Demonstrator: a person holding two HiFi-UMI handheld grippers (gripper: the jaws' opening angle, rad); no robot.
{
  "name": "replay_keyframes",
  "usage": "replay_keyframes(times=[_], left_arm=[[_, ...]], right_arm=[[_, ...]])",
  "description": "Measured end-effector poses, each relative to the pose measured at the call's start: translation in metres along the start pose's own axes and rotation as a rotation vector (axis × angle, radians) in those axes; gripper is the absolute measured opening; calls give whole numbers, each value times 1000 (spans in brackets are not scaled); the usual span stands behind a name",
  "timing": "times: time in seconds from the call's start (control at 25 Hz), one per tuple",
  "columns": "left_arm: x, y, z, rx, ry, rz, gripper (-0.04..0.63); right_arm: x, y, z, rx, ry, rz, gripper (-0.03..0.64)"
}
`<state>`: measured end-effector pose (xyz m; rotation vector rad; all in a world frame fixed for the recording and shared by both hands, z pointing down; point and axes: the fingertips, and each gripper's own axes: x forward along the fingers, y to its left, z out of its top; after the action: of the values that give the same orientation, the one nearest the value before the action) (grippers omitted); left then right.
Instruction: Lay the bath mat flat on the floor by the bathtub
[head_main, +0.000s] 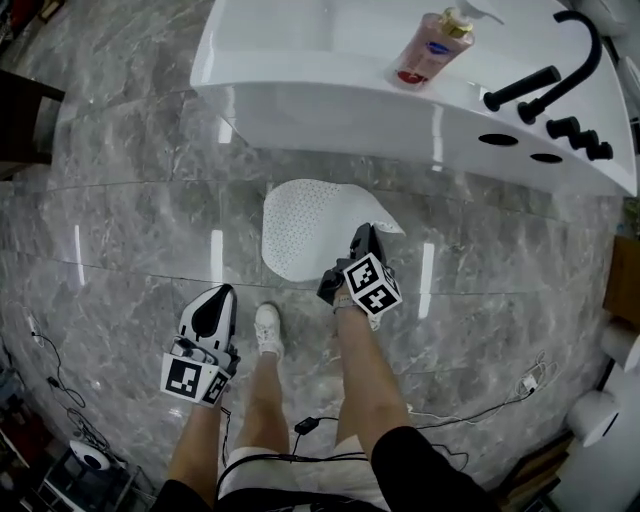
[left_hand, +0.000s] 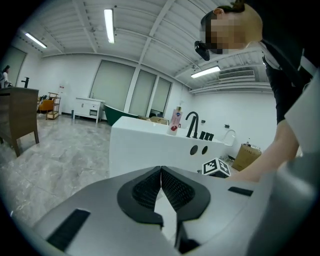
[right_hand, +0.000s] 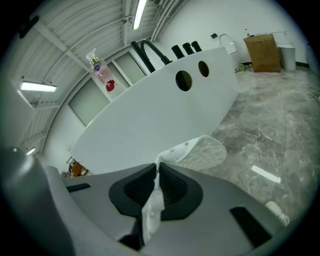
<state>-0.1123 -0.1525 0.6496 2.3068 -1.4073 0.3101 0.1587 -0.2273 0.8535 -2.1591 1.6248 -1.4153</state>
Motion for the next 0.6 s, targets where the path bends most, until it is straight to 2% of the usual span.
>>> replay_keyframes(times=[0.48, 0.6], left_arm=[[87, -75, -31, 58, 44, -77, 17], [106, -89, -39, 63, 57, -86, 17]], right_arm=[[38, -152, 71, -69, -6, -53, 35], [49, -182, 74, -139, 38, -63, 35]])
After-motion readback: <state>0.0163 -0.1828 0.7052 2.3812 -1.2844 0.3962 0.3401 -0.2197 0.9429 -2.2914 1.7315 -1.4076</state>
